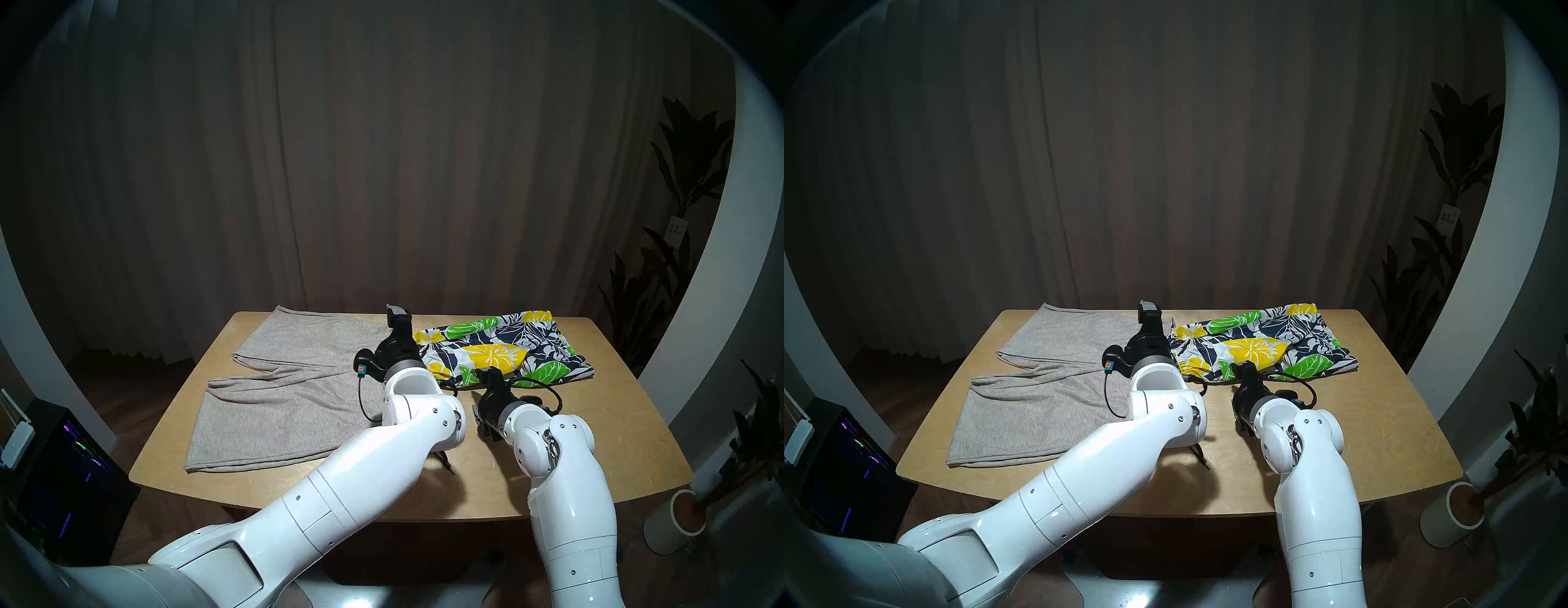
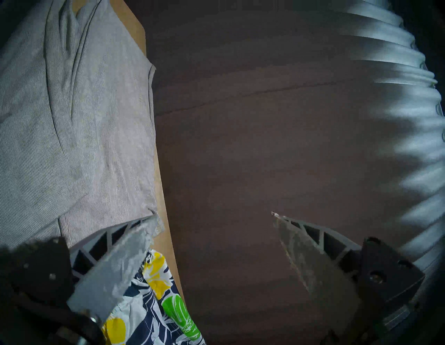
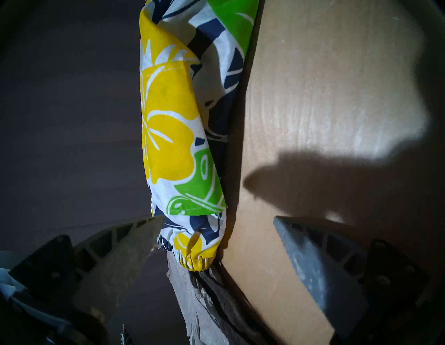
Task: Fold pants twice and stack them
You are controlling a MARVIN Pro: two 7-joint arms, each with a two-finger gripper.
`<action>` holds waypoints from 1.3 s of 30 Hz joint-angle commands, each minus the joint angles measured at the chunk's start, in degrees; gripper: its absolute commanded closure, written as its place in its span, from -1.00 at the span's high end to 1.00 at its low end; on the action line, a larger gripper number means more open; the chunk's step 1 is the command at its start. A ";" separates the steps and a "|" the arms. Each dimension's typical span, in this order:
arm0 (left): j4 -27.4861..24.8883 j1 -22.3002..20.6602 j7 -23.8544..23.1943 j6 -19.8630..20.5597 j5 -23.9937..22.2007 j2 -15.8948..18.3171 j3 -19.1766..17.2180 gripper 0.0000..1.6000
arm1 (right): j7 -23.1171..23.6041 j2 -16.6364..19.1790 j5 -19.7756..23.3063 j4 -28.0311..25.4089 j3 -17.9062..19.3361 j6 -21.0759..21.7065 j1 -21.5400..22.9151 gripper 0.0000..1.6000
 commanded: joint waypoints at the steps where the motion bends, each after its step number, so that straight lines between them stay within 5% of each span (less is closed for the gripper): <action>1: -6.70 2.80 -0.67 0.94 0.02 6.65 -1.32 1.00 | 1.41 -0.37 -0.75 2.15 -1.90 -0.88 3.36 1.00; 17: -18.95 9.71 -1.09 5.01 -2.35 17.59 -4.01 1.00 | 5.04 -1.31 -4.52 12.01 -5.72 -4.80 9.89 1.00; 39: -37.36 20.28 -4.66 13.67 -18.38 33.40 -9.39 1.00 | 15.83 -2.76 -10.53 29.88 -8.91 -13.11 18.18 1.00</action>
